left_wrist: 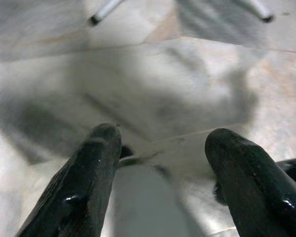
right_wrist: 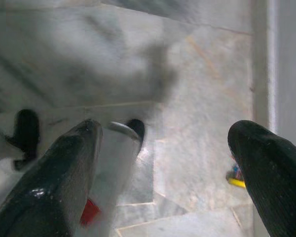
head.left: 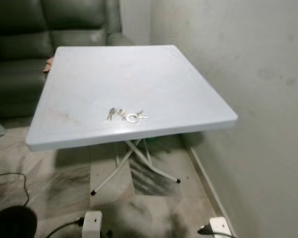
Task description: Hang keys on a hook
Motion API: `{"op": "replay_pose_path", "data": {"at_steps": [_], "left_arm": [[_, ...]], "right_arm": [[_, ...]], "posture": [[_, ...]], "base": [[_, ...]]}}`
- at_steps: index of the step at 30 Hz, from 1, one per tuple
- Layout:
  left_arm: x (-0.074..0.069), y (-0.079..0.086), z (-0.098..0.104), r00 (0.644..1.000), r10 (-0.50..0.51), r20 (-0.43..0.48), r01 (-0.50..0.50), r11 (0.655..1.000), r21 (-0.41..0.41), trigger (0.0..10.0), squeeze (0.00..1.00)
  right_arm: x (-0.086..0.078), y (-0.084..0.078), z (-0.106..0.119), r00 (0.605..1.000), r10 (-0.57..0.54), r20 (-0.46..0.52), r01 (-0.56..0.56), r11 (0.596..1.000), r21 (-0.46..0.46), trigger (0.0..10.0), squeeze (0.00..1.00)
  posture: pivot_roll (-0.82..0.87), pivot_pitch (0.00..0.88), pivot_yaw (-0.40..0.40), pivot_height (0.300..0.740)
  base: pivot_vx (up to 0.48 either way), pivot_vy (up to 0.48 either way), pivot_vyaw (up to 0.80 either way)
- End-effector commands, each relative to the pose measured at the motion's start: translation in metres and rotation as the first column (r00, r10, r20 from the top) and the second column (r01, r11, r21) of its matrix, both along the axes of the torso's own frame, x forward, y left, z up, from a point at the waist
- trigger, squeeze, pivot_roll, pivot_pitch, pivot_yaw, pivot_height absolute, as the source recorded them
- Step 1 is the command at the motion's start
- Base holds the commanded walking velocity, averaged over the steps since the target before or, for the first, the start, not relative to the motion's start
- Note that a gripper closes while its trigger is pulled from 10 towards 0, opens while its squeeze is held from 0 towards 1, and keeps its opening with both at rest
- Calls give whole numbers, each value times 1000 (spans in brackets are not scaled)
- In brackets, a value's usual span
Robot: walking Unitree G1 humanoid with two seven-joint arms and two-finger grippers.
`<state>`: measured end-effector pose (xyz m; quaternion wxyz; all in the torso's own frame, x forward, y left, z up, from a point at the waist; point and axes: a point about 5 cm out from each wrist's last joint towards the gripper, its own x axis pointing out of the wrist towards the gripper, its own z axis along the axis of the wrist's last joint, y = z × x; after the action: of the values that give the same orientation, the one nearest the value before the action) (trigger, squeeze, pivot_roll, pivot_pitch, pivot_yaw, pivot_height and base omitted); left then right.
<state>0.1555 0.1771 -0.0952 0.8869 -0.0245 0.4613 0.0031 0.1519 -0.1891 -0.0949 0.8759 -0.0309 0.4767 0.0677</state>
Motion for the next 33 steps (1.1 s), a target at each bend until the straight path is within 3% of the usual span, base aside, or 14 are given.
{"op": "replay_pose_path", "data": {"at_steps": [1, 9, 15, 23, 24, 27, 28, 29, 31, 32, 33], "left_arm": [[1, 2, 0, 1000, -13, 0, 13, 1000, 6, 10000, 0], [1, 2, 1, 1000, -15, 0, 15, 1000, 10, 10000, 0], [6, 0, 3, 999, -32, 34, 31, 999, 10, 10000, 0], [48, -15, 26, 971, -66, 229, 66, 998, 5, 10000, 0], [60, -18, 34, 955, -61, 289, 65, 998, -6, 10000, 0], [75, -20, 45, 931, -27, 363, 44, 998, -39, 10000, 0], [86, -21, 54, 909, -8, 417, 33, 998, -52, 10000, 0], [86, -21, 54, 909, -8, 417, 33, 998, -52, 10000, 0], [102, -23, 69, 864, -2, 504, 38, 997, -60, 10000, 0], [102, -23, 69, 864, -2, 504, 38, 997, -60, 10000, 0], [108, -23, 76, 840, -1, 543, 38, 998, -56, 10000, 0]], "right_arm": [[2, 3, 1, 1000, 4, 8, -4, 1000, 8, 10000, 0], [1, 3, 0, 1000, 2, 3, -2, 1000, 10, 10000, 0], [2, 4, 1, 1000, 10, 10, -10, 1000, 5, 10000, 0], [30, 8, 14, 990, 47, 137, -50, 999, 18, 10000, 0], [40, 10, 20, 982, 55, 183, -61, 998, 29, 10000, 0], [53, 13, 28, 968, 59, 244, -72, 996, 43, 10000, 0], [62, 14, 35, 955, 58, 291, -77, 995, 55, 10000, 0], [62, 14, 35, 955, 58, 291, -77, 995, 55, 10000, 0], [78, 17, 46, 928, 64, 368, -96, 993, 67, 10000, 0], [78, 17, 46, 928, 64, 368, -96, 993, 67, 10000, 0], [85, 18, 52, 912, 69, 405, -106, 992, 71, 10000, 0]], "posture": [[-115, 0, -42, 724], [-113, 0, -40, 724], [-115, 0, -39, 724], [-123, 0, -41, 724], [-123, 0, -41, 724], [-125, 0, -41, 724], [-126, 0, -41, 724], [-126, 0, -41, 724], [-130, 0, -40, 724], [-130, 0, -40, 724], [-132, 0, -40, 724]], "base": [[0, 368, 0], [0, 368, 0], [0, 0, 0], [0, 0, 0], [0, 0, 0], [0, 0, 0], [0, 0, 0], [0, 0, 0], [0, 0, 0], [0, 0, 0], [0, 0, 0]]}}
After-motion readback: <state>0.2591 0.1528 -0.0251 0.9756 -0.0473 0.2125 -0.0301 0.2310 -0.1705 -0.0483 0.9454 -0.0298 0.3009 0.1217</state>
